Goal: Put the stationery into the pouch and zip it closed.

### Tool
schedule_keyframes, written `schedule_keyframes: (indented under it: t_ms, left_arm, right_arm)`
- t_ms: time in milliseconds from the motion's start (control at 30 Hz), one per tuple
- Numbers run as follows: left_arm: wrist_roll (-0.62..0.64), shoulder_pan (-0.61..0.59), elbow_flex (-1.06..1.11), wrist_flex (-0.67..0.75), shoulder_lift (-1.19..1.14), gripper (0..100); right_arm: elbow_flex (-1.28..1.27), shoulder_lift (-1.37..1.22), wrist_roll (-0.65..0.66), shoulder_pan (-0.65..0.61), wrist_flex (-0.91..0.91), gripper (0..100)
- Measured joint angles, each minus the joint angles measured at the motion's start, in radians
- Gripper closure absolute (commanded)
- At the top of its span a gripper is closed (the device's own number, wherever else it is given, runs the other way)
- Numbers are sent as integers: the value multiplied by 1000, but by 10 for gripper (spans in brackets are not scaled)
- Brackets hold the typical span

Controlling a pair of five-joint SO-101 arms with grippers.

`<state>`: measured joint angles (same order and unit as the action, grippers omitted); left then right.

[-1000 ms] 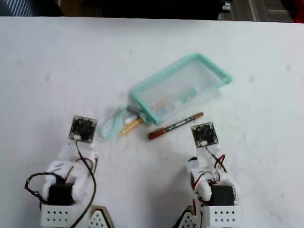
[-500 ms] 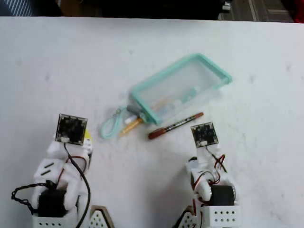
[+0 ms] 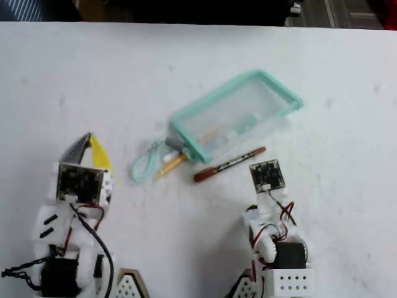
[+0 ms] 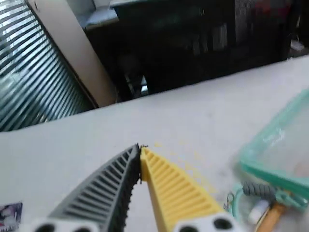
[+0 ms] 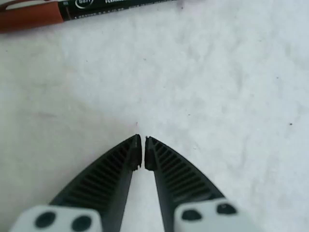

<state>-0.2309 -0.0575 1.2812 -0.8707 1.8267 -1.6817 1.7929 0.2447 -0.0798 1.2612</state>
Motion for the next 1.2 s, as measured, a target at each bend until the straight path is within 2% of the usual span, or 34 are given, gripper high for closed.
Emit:
schedule_keyframes:
  t_ms: [200, 333, 500, 600, 733, 833, 967, 1100, 1200]
  left_arm:
    - [-8, 147, -9, 77, -21, 976]
    - [-8, 204, -9, 112, -164, 976]
    - [-8, 201, -11, 213, -500, 976]
    - [0, 192, -58, 239, -707, 976]
    - [121, 133, -126, 244, -922, 976]
    - [183, 94, -140, 244, -980, 976]
    - [204, 74, -141, 244, -987, 972]
    - [210, 69, -141, 244, -987, 905]
    - [265, 66, -141, 244, -987, 898]
  right_arm:
    - [0, 0, 0, 0, 0, 981]
    - [0, 0, 0, 0, 0, 978]
    - [0, 0, 0, 0, -5, 978]
    - [0, 0, 0, 0, -66, 978]
    - [0, 0, -2, 3, -101, 978]
    - [0, 0, -2, 3, -103, 978]
    - [0, 0, -2, 3, -103, 978]
    - [0, 0, -2, 3, -103, 978]
    - [0, 0, -2, 3, -103, 978]
